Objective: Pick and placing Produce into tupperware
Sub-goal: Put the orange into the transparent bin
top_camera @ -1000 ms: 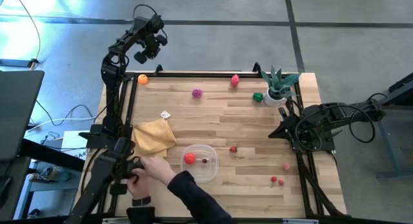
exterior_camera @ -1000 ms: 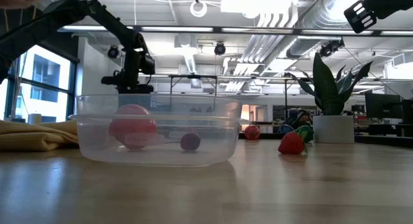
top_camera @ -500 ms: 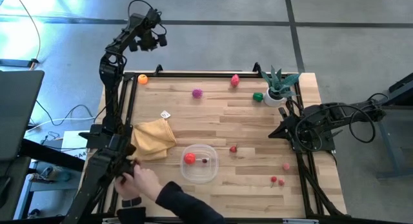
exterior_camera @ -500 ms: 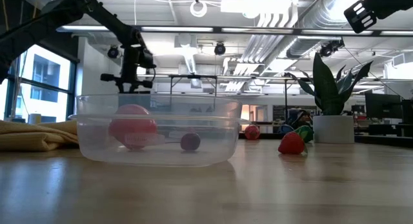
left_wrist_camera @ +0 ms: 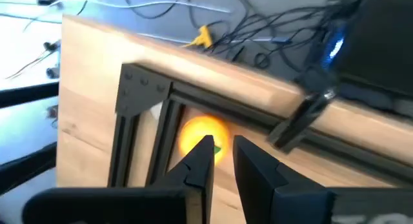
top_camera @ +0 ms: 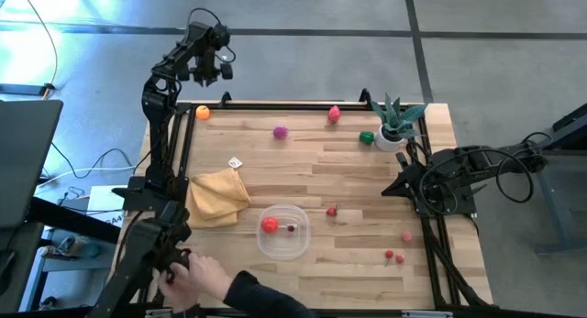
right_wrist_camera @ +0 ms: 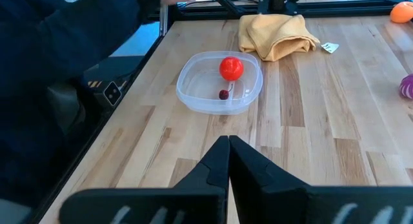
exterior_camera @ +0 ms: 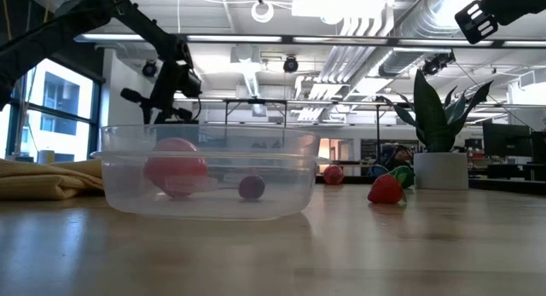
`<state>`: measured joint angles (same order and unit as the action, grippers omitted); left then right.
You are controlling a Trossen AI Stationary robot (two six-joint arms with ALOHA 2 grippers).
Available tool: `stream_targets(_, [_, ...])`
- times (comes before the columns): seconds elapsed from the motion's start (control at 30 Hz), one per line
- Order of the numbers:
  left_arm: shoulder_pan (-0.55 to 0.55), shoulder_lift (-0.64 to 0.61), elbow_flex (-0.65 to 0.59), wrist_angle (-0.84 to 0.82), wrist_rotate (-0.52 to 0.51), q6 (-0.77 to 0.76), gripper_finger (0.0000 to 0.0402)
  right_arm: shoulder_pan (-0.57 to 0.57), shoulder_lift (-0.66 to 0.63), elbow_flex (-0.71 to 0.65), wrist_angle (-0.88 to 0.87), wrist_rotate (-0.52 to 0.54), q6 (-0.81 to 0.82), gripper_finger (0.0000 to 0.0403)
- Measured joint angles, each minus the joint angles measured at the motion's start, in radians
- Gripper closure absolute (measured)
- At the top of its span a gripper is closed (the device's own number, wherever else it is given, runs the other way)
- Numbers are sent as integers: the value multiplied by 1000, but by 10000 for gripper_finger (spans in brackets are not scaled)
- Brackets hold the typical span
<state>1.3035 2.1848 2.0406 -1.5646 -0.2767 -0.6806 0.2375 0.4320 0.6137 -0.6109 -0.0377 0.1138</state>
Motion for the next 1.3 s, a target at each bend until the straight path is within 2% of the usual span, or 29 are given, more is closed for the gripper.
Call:
stream_targets(0.03, [1,0,-27,-11,0,-23,362,0,0,0,0,0,0,402])
stream_targets(0.13, [-18,10,-30,1,-94,-87,383,-1,0,0,0,0,1,402])
stream_targets(0.23, [-16,7,-30,-7,-101,-114,398,-1,0,0,0,1,0,402])
stream_targets(0.3, [-14,9,-31,-5,-108,-110,395,-1,0,0,0,1,1,402])
stream_targets(0.6, [-43,32,-39,3,-84,41,398,-1,0,0,0,3,0,402])
stream_targets(0.77, [-53,50,-40,-7,-42,80,400,-1,0,0,0,3,0,402])
stream_targets(0.9, [-64,104,-41,-7,7,170,401,-1,0,0,0,3,0,402])
stream_targets(1.0, [-88,133,-41,-6,-50,203,401,-1,0,0,0,3,1,402])
stream_targets(1.07, [-88,143,-41,-7,-51,243,401,-1,0,0,0,3,0,402])
stream_targets(1.3, [-86,149,-46,-6,-77,240,401,-1,0,0,0,3,0,402])
